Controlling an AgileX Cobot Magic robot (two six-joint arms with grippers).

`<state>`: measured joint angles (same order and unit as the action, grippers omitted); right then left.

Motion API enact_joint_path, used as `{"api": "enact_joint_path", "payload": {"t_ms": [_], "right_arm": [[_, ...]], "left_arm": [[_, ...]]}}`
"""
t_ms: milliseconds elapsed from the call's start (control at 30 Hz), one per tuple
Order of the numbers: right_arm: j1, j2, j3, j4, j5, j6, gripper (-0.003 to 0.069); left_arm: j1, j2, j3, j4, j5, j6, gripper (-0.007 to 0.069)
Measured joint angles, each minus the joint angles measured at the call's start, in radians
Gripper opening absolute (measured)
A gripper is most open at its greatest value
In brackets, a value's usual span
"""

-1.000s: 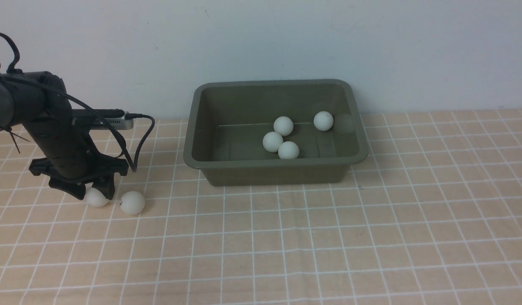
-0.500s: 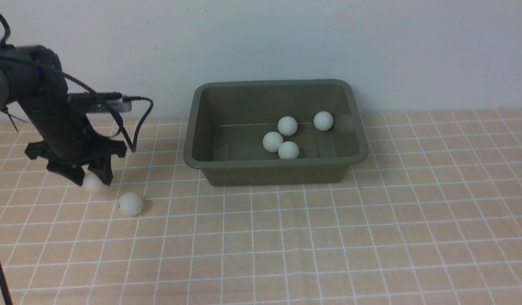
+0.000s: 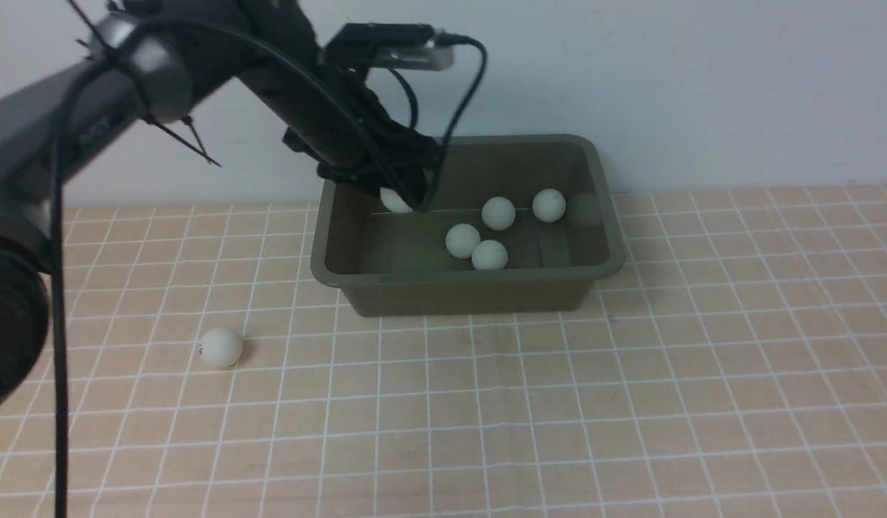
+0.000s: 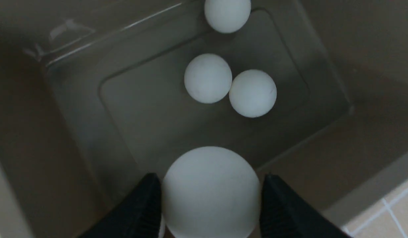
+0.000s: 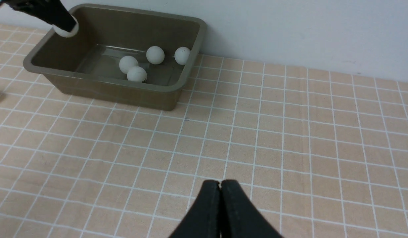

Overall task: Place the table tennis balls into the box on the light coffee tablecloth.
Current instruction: 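Drop the ball into the bin, then reach for and grasp a ping pong ball on the table beside the basket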

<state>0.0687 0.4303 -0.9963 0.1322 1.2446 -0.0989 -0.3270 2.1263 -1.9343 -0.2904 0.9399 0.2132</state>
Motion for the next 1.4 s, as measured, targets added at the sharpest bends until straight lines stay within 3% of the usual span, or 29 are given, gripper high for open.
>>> {"api": "enact_joint_path", "payload": {"t_ms": [333, 533, 800, 933, 1033, 1167, 1400], "right_arm": [[0.000, 0.000, 0.000, 0.016, 0.007, 0.000, -0.0018], [0.000, 0.000, 0.000, 0.023, 0.026, 0.000, -0.0018], [0.000, 0.000, 0.000, 0.023, 0.030, 0.000, -0.0018], [0.000, 0.000, 0.000, 0.023, 0.032, 0.000, -0.0018], [0.000, 0.000, 0.000, 0.023, 0.032, -0.001, -0.0018], [0.000, 0.000, 0.000, 0.025, 0.033, -0.009, -0.0018], [0.000, 0.000, 0.000, 0.026, 0.033, -0.020, -0.0018]], "left_arm": [[-0.030, 0.100, 0.000, 0.037, -0.081, 0.001, 0.0313], [-0.030, 0.108, 0.000, 0.038, -0.079, 0.001, 0.0400], [-0.022, -0.021, 0.000, 0.117, 0.064, -0.004, 0.0426], [0.011, -0.135, -0.001, 0.249, 0.248, -0.050, 0.0426], [0.055, -0.178, 0.000, 0.309, 0.289, -0.089, 0.0426], [0.106, -0.207, 0.040, 0.323, 0.290, -0.102, 0.0426], [0.178, -0.230, 0.295, 0.317, 0.290, -0.105, 0.0426]]}}
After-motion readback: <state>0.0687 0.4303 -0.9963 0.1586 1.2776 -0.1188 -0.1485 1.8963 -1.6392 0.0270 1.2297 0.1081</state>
